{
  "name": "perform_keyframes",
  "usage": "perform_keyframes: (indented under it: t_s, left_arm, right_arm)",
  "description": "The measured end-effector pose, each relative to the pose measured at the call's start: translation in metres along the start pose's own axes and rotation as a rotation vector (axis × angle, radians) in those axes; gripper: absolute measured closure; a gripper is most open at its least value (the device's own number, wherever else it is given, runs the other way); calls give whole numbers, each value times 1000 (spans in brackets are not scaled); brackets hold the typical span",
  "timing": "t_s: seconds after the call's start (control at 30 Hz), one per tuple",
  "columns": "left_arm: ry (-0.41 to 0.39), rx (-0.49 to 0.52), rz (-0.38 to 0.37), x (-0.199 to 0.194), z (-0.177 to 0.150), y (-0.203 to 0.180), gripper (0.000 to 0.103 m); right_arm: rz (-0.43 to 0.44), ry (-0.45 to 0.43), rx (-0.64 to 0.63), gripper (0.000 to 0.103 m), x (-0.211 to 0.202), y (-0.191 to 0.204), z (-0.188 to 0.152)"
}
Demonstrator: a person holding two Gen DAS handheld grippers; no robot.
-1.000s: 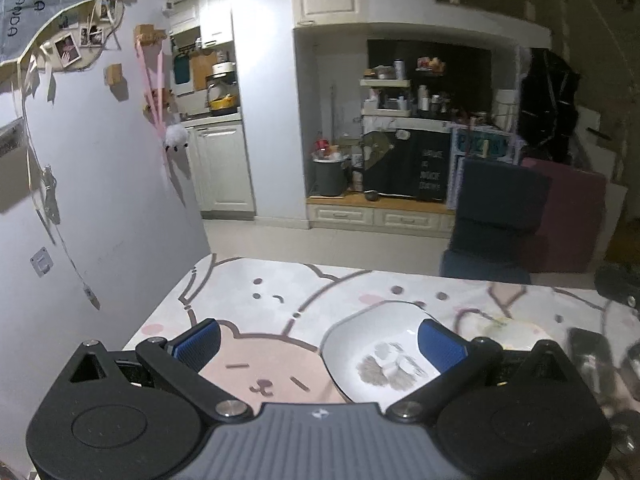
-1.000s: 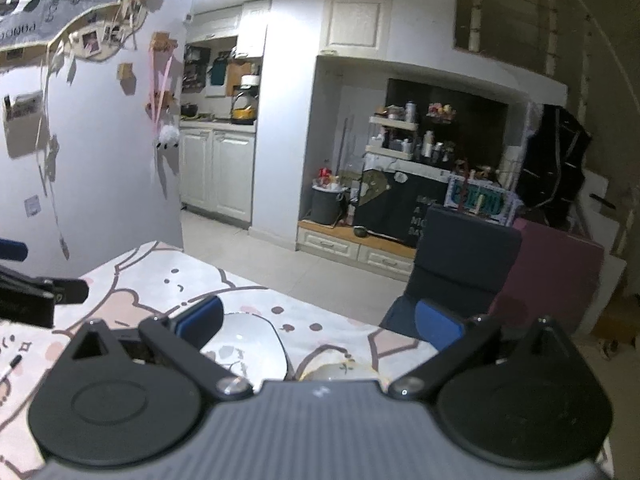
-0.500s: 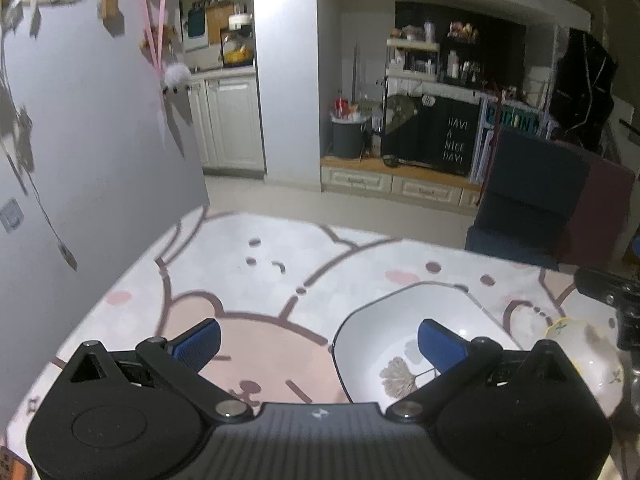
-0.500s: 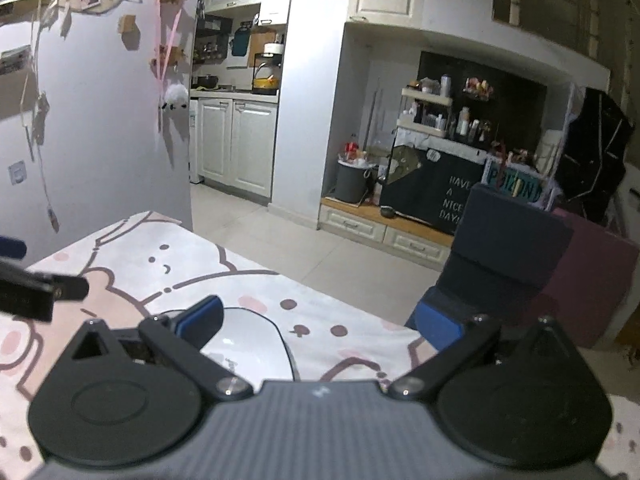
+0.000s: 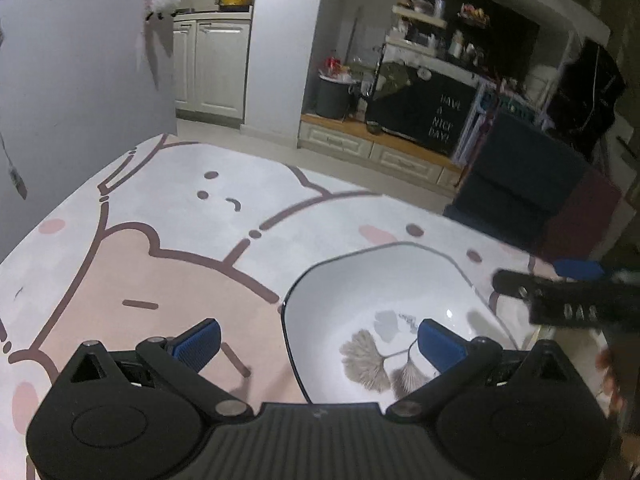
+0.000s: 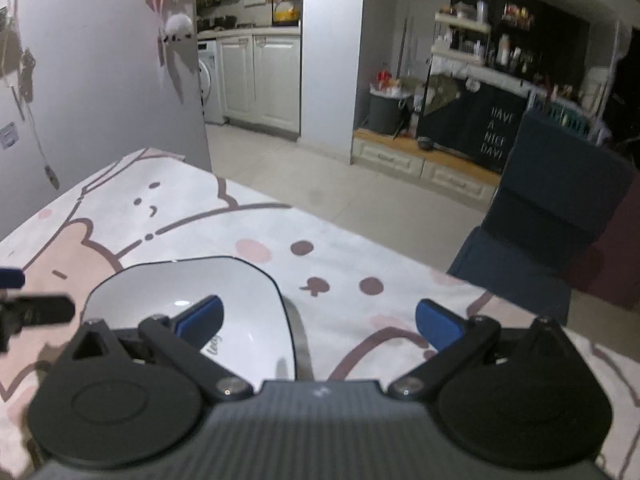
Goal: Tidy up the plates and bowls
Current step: 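Reach both grippers to the white ginkgo-print square plate and close on its rim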
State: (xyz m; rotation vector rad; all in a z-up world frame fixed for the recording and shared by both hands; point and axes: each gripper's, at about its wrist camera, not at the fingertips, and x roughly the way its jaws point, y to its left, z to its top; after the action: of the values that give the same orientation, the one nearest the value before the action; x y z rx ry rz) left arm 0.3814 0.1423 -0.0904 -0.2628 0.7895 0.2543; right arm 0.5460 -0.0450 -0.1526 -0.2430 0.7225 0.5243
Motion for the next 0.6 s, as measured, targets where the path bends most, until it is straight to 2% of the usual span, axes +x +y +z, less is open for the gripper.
perform_keyframes:
  t_s: [0.07,0.2,0.23,0.33,0.4,0.43,0.5,0.6]
  left_arm:
    - [14,-4,8,4,-3,0,0]
    - [85,-97,-2,17,-6,13,0]
    - [91,-127,-15,19,-8,18,0]
    - [122,-200,-71,25,-11,29,0]
    - [149,-244,-99,30,-13,36,0]
    - [154,-254,-111,31,-15,39,0]
    - [161,-258,-129,34,-16,41,1]
    - [158,-248,-142,36,-16,42,6]
  right_arm:
    - [40,36,18,3,10,-6,1]
    - [101,118,40,28,34,-12,1]
    - [112,135,42,31,34,-10,-1]
    - [183,189,71,47,42,-14,-4]
    - [200,207,95,63,48,-14,-5]
    - [202,211,104,67,50,-13,-5]
    - [213,224,114,86,51,-12,-7]
    - [190,231,76,87,51,-3,-8]
